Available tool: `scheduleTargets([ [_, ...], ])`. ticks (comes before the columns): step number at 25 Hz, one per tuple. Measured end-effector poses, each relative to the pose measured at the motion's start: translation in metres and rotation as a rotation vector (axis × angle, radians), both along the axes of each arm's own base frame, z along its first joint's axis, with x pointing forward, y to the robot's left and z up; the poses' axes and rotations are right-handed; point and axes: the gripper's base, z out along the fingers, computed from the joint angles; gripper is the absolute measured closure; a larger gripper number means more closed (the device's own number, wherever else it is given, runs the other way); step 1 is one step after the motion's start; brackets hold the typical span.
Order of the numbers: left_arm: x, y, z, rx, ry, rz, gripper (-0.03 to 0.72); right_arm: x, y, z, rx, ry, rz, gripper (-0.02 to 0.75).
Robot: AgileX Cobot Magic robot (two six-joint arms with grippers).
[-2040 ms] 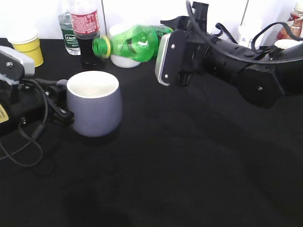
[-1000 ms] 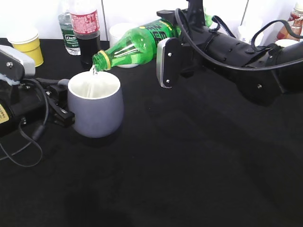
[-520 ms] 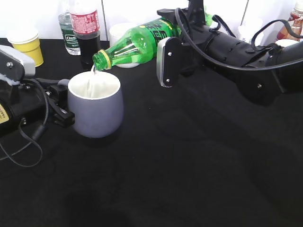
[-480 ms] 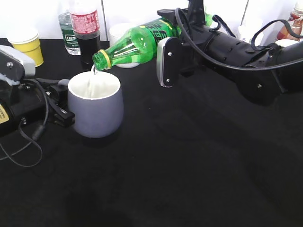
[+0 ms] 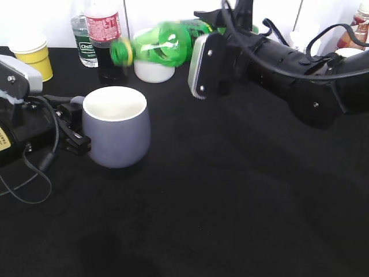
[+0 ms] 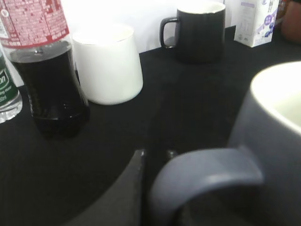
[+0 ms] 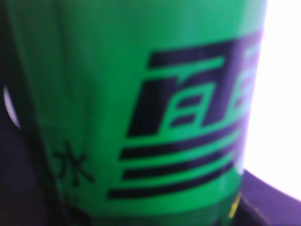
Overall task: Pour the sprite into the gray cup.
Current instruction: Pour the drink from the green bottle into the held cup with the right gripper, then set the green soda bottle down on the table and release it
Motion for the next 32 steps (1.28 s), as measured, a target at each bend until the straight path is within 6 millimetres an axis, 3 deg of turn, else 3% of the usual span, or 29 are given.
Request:
scheduleTargets([
  [2,0.000,0.000,0.000,0.000,0.000,0.000,0.609,0.000,0.000,0.000,0.162,0.124,-0.002,0.305],
  [6,0.003,0.004,0.001,-0.028,0.008,0.064,0.609,0.000,-0.001,0.000,0.805,0.607,-0.012,0.305],
  [10,0.016,0.023,0.006,-0.035,-0.065,0.255,0.609,0.012,-0.019,-0.001,1.131,0.706,-0.188,0.305],
  [16,0.079,0.091,-0.019,-0.027,-0.065,0.522,0.609,0.023,-0.041,-0.006,1.158,0.720,-0.289,0.305],
  [20,0.116,0.097,-0.050,-0.025,-0.061,0.537,0.609,0.025,-0.046,-0.006,1.164,0.713,-0.301,0.305],
  [22,0.127,0.097,-0.055,-0.040,-0.079,0.538,0.612,0.025,-0.046,-0.006,1.164,0.713,-0.301,0.305],
  [24,0.127,0.097,-0.056,-0.042,-0.080,0.538,0.600,0.025,-0.046,-0.006,1.164,0.713,-0.302,0.306],
  [27,0.122,0.096,-0.053,-0.044,-0.081,0.530,0.421,0.025,-0.046,-0.006,1.165,0.712,-0.302,0.306],
  [30,0.097,0.095,-0.043,-0.037,-0.067,0.520,0.389,0.026,-0.048,-0.006,1.168,0.708,-0.306,0.306],
  [32,0.072,0.095,-0.031,-0.020,-0.026,0.520,0.389,0.032,-0.063,-0.006,1.186,0.685,-0.341,0.306],
])
